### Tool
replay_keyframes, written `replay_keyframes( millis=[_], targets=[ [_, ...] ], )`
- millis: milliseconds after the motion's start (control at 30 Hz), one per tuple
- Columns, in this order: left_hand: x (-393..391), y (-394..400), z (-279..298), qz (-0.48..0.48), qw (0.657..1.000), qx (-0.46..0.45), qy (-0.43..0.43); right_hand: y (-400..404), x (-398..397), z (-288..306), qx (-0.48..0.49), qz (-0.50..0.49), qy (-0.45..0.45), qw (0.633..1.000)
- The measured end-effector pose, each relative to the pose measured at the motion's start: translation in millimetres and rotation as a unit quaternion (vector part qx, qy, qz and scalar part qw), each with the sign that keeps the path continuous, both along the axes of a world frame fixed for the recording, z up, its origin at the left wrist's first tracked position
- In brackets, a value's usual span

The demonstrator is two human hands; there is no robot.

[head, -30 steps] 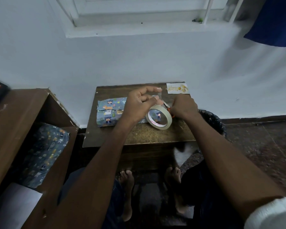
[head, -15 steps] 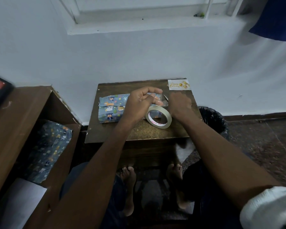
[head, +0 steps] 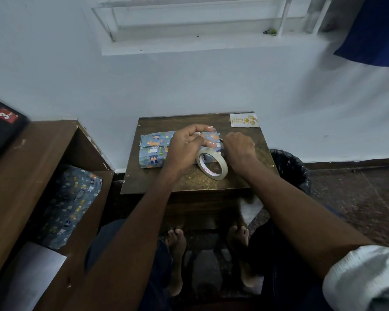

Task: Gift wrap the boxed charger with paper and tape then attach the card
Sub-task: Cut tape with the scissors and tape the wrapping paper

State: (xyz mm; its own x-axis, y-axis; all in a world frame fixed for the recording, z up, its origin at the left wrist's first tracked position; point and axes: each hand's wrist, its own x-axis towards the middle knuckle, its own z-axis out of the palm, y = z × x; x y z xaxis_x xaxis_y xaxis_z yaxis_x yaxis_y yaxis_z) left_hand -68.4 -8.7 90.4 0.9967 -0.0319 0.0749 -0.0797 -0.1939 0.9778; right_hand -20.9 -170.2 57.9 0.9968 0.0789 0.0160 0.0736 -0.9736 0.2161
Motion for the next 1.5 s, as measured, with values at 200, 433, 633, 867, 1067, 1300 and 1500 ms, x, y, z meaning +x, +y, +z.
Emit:
replay_keyframes(
  millis=[200, 433, 633, 867, 1067, 1300, 1500],
  targets=[
    [-2, 6, 1, 0.004, 1.0, 0.0, 0.0, -26, 12, 4, 0.085, -0.03, 0.02, 0.996],
    [-3, 22, -7, -0.002, 1.0, -0.012, 0.003, -31, 18, 0, 0.113, -0.035, -0.04, 0.992],
    [-4, 43, -9, 0.011, 1.0, -0.019, 0.001, -26, 26, 16, 0.387, -0.043, -0.006, 0.921],
    [3, 45, -3, 0.013, 0.999, 0.006, -0.034, -56, 5, 47, 0.591, 0.119, 0.229, 0.764],
    [5, 41, -5, 0.006, 0.998, 0.046, -0.051, -50, 9, 43, 0.559, 0.125, 0.297, 0.764],
    [6, 43, -8, 0.008, 0.994, 0.073, -0.082, -37, 7, 37, 0.574, 0.135, 0.277, 0.759],
    [8, 45, -12, 0.025, 0.991, 0.083, -0.099, -34, 10, 29, 0.619, 0.135, 0.242, 0.735]
  ],
)
